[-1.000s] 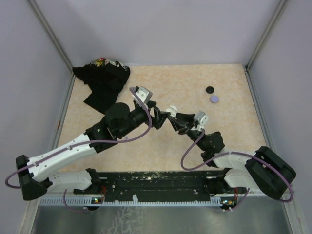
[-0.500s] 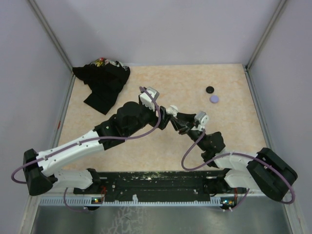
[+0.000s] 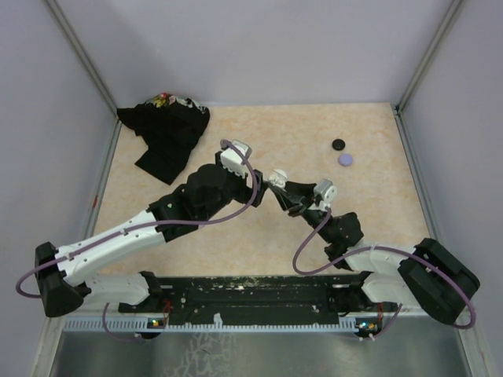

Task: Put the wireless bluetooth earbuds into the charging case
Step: Place the earbud in the charging case.

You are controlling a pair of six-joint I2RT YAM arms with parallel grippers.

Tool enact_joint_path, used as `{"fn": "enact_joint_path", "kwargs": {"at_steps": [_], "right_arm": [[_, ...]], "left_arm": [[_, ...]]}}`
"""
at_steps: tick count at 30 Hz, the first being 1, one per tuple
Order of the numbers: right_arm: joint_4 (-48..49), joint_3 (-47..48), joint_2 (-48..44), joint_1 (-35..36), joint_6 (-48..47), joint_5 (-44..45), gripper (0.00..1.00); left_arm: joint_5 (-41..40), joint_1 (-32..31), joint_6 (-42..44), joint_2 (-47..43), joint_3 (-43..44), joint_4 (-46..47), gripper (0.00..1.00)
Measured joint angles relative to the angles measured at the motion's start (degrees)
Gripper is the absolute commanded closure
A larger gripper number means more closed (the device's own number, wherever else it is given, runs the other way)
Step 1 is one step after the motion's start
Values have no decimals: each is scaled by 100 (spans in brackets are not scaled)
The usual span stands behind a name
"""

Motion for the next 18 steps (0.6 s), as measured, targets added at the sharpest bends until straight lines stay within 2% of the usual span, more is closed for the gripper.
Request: {"fn": "enact_joint_path", "kwargs": {"at_steps": [6, 12, 15, 18], "right_arm": [[4, 0, -35, 0, 17, -50, 100], [7, 0, -42, 0, 66, -190, 100], [-2, 0, -50, -2, 109, -273, 100], [-7, 0, -74, -31, 173, -459, 100]], "left_arm": [[-201, 168, -39, -87, 0, -131, 13], [-37, 409, -109, -221, -2, -122, 10], [404, 667, -168, -310, -28, -103, 10], [1329, 1309, -323, -496, -197, -26, 9]]}}
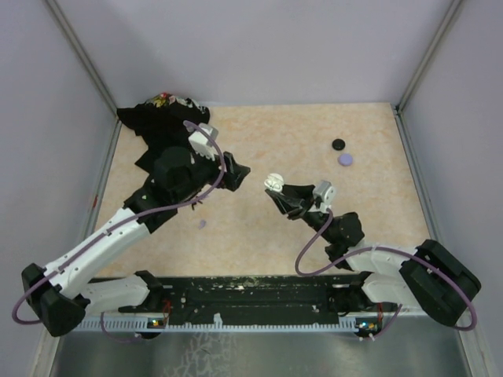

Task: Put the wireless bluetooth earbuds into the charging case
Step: Place the earbud in the charging case, then close the charging case.

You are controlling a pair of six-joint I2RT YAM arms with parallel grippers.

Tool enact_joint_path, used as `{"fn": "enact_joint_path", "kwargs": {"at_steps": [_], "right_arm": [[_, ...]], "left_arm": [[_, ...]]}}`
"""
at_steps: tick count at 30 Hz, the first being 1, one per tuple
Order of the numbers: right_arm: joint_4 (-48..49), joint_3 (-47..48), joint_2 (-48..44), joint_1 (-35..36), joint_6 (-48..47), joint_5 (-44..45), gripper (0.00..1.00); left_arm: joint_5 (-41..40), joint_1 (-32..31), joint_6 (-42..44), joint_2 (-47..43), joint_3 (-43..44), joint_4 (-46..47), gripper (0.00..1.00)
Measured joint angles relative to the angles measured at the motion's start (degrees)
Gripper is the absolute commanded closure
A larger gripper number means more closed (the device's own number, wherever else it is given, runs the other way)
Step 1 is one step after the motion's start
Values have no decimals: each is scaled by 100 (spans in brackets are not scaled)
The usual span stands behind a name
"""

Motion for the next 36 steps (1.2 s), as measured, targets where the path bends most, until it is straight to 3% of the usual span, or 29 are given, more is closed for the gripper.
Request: {"fn": "enact_joint_path", "kwargs": {"at_steps": [4, 14, 24, 36], "right_arm": [[-140, 4, -20, -87, 83, -302, 100], [-507, 330, -39, -127, 282, -1010, 100], [-498, 654, 208, -127, 540, -1502, 100], [-468, 686, 514, -138, 890, -1582, 100]], "left_arm": [[1202, 715, -186, -146, -129, 96, 4], [3613, 938, -695, -17, -203, 837, 1], [4758, 944, -1054, 660, -203, 1281, 6], [5508, 962, -1220, 675, -260, 1875, 11]]}}
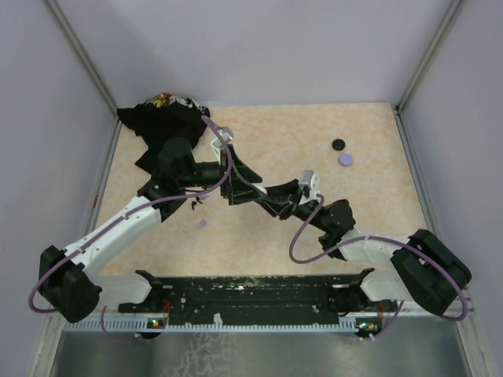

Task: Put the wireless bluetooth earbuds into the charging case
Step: Close the charging case.

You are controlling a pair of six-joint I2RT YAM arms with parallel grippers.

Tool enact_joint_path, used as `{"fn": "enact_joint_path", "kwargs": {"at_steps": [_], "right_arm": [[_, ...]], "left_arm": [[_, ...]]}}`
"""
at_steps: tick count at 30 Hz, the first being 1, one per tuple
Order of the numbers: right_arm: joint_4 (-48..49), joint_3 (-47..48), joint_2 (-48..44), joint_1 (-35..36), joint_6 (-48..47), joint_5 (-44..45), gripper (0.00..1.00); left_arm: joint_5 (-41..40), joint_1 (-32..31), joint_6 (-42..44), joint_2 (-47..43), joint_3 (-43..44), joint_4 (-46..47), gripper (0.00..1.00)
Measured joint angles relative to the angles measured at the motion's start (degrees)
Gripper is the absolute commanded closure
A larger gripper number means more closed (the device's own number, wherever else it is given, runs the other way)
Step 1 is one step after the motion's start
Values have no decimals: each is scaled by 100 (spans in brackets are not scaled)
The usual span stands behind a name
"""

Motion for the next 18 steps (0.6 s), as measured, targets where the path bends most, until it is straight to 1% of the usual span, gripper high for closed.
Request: {"fn": "enact_joint_path", "kwargs": {"at_steps": [6, 10, 14, 18], "right_arm": [[-37, 0, 129, -105, 251, 0, 100], [-173, 0, 146, -184, 396, 24, 100], [-542, 0, 138, -323, 553, 136, 100], [-1565, 50, -4, -531, 752, 321, 100]], "left_arm": [[87, 0, 22, -70, -59, 0, 11], [-116, 7, 192, -195, -59, -240, 8], [-935, 7, 562, -409, -28, -918, 6], [-2114, 7, 911, -616, 22, -1690, 4]]}}
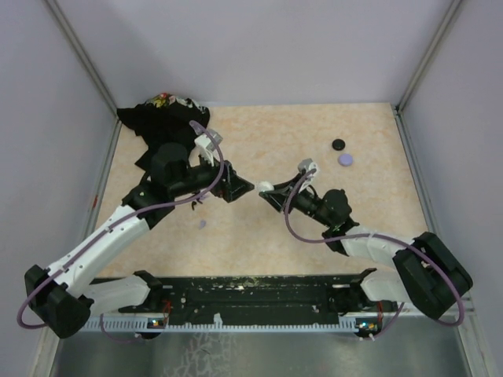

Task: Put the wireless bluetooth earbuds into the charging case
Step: Close the charging case, then place the charging case at the center of the board.

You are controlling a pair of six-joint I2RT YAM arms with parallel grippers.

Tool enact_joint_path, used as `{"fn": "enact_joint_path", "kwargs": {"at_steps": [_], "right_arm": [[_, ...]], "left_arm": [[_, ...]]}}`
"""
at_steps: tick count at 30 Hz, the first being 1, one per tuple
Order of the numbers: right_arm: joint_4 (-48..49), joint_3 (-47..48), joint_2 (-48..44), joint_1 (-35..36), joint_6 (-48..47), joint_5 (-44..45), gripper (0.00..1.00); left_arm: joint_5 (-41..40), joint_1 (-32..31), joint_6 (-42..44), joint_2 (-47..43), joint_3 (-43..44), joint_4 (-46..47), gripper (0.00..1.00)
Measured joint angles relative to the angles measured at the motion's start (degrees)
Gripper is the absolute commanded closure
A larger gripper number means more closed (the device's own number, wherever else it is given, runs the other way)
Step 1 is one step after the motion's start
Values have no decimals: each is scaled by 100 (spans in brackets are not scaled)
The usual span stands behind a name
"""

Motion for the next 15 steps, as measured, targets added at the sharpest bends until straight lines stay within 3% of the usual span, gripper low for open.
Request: {"fn": "enact_joint_path", "kwargs": {"at_steps": [8, 15], "right_arm": [[-2131, 402, -232, -798, 463, 247, 100], [-3934, 811, -227, -1808, 745, 225, 100]], "left_arm": [[-2649, 24, 734, -328, 48, -1285, 0], [-4201, 238, 1198, -704, -334, -1373, 0]]}}
